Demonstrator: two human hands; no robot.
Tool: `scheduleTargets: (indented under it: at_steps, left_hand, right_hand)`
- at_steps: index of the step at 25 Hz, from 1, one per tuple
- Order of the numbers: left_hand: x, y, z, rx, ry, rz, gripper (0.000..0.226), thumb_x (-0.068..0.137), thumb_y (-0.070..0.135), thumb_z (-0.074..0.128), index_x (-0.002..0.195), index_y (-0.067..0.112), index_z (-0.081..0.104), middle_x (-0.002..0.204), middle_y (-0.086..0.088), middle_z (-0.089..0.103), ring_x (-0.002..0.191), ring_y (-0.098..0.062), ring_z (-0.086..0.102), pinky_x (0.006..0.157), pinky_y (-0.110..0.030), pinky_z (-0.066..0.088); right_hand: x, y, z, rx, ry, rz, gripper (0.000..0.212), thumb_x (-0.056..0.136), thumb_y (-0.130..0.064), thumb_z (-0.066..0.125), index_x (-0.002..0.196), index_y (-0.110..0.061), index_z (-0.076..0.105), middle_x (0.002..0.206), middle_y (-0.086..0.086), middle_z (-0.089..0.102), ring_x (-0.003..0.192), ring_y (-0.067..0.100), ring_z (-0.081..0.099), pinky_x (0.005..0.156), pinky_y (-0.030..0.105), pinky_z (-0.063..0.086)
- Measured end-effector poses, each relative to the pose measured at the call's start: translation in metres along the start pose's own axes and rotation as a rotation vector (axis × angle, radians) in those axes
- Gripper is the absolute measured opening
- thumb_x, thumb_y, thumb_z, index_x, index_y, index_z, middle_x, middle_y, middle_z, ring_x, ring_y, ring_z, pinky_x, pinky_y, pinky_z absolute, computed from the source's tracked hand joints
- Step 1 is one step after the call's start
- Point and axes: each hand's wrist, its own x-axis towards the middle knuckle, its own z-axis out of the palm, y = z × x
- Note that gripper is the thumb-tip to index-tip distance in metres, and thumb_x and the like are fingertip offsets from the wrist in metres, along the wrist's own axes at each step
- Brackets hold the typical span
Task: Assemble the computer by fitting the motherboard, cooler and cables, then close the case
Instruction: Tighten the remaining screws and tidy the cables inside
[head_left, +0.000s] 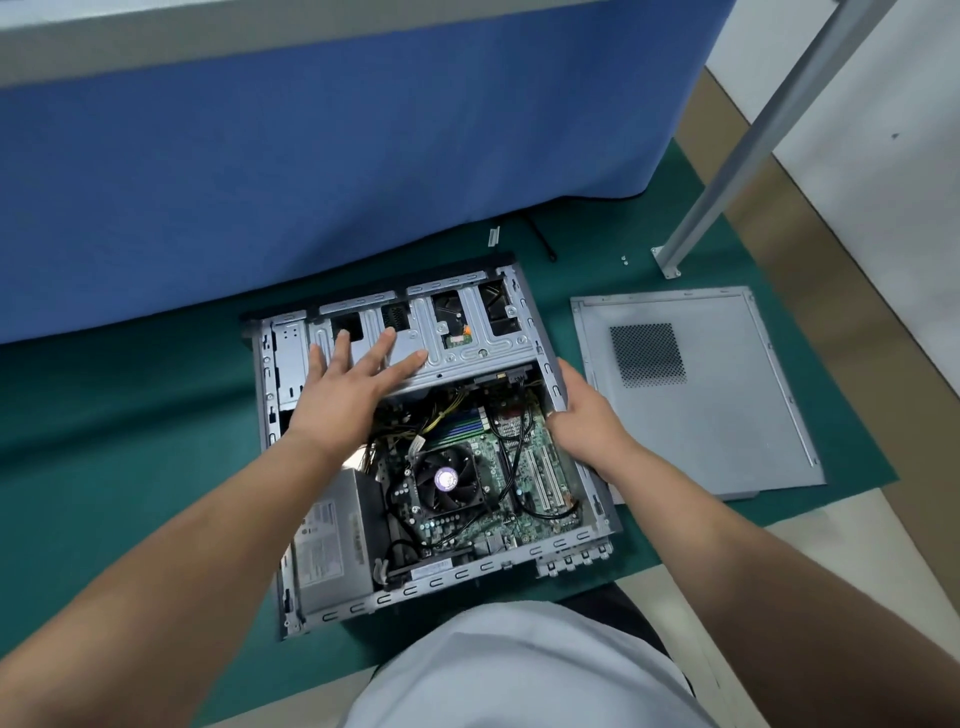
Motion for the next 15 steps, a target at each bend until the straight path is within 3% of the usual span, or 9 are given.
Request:
scheduleTargets:
  at_steps: [3,6,8,11,14,15]
  left_hand:
    - [0.014,-0.009,-0.009,-0.030,-0.016,-0.011,0.122,0.083,-0.020,0.048,0.154,0.062,-0.009,0.170,0.010,-0.011,0.156,-0.044,-0.001,0.126,-0.062,0.003]
    - [0.022,-0.016,-0.011,-0.035,-0.018,-0.013,0.122,0.083,-0.018,0.049,0.153,0.063,-0.008,0.171,0.011,-0.010,0.157,-0.042,-0.001,0.126,-0.061,0.001]
    - [0.022,-0.016,-0.010,-0.065,-0.013,-0.020,0.123,0.082,-0.018,0.049,0.151,0.065,-0.010,0.170,0.013,-0.010,0.157,-0.040,-0.004,0.126,-0.059,-0.003]
    - [0.021,-0.018,-0.005,-0.089,-0.018,-0.023,0.116,0.087,-0.008,0.048,0.147,0.067,-0.018,0.169,0.015,-0.015,0.157,-0.037,-0.011,0.126,-0.059,-0.006]
    - [0.020,-0.019,0.007,-0.082,0.018,-0.018,0.089,0.104,0.023,0.043,0.147,0.065,-0.023,0.168,0.016,-0.020,0.157,-0.036,-0.013,0.125,-0.058,-0.007]
    - [0.021,-0.020,0.010,-0.089,0.027,-0.019,0.082,0.106,0.033,0.041,0.148,0.064,-0.023,0.168,0.016,-0.021,0.157,-0.035,-0.013,0.125,-0.058,-0.007]
  right_hand:
    - [0.012,-0.010,0.001,-0.019,0.015,0.019,0.090,0.085,0.004,0.044,0.157,-0.045,0.022,0.111,-0.026,0.050,0.079,0.011,0.067,0.052,0.027,0.052]
    - [0.020,-0.015,0.005,-0.049,0.035,0.050,0.089,0.085,0.004,0.041,0.158,-0.042,0.018,0.118,-0.011,0.053,0.066,0.016,0.063,0.042,0.021,0.042]
    - [0.020,-0.017,0.010,-0.105,0.062,0.057,0.085,0.086,0.003,0.041,0.158,-0.036,0.016,0.115,0.001,0.063,0.064,0.017,0.060,0.045,0.024,0.042]
    - [0.019,-0.021,0.009,-0.183,0.060,0.020,0.077,0.091,-0.004,0.045,0.157,-0.029,0.014,0.123,0.013,0.064,0.078,0.025,0.064,0.065,0.034,0.052]
    - [0.010,-0.018,0.007,-0.274,0.044,-0.044,0.073,0.099,-0.018,0.049,0.158,-0.032,0.008,0.152,0.012,0.043,0.105,0.031,0.065,0.092,0.045,0.054]
    - [0.005,-0.016,0.010,-0.304,0.071,-0.050,0.070,0.101,-0.022,0.048,0.158,-0.032,0.008,0.153,0.011,0.041,0.106,0.032,0.064,0.094,0.047,0.054]
